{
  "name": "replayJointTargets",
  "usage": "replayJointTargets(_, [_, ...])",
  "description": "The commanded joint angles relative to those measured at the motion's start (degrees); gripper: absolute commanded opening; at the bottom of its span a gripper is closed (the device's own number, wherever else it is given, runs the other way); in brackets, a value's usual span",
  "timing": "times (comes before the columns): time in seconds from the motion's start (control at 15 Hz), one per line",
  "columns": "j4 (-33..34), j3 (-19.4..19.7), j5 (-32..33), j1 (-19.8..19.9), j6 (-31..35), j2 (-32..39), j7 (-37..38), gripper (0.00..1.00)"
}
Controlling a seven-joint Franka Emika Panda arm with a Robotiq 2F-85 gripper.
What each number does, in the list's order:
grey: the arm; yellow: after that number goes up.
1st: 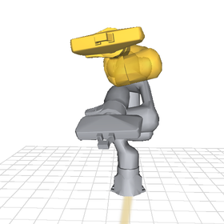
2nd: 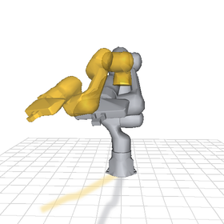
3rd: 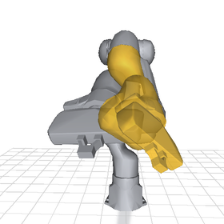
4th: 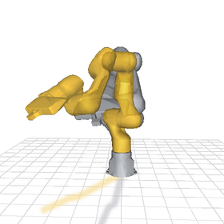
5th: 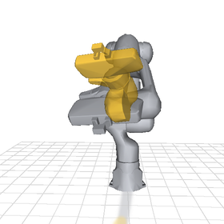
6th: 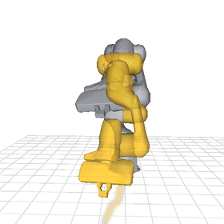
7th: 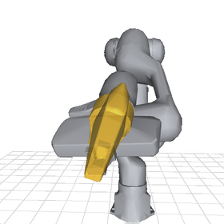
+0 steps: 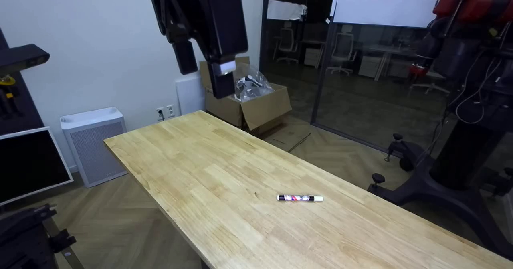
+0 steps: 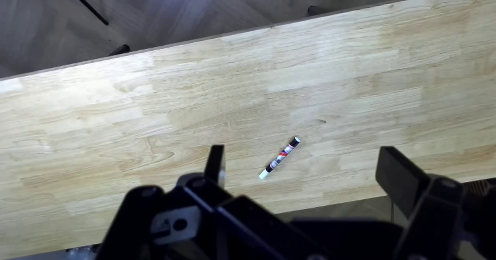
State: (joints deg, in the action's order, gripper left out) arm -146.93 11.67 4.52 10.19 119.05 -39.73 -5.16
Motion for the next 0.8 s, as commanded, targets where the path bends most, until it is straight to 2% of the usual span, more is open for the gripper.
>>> replayJointTargets(0.0, [1.8,0.5,-1.1,0.2,2.1,3.9,0.5,1.00])
replayJointTargets(0.33, [9.3,2.1,-2.7,0.9,7.0,18.8,2.3,1.00])
replayJointTargets(0.53, [14.8,1.2,-1.2,2.5,9.4,28.9,6.8,1.00])
replayJointTargets(0.73, [21.2,0.0,1.1,2.5,11.8,39.1,12.3,1.00])
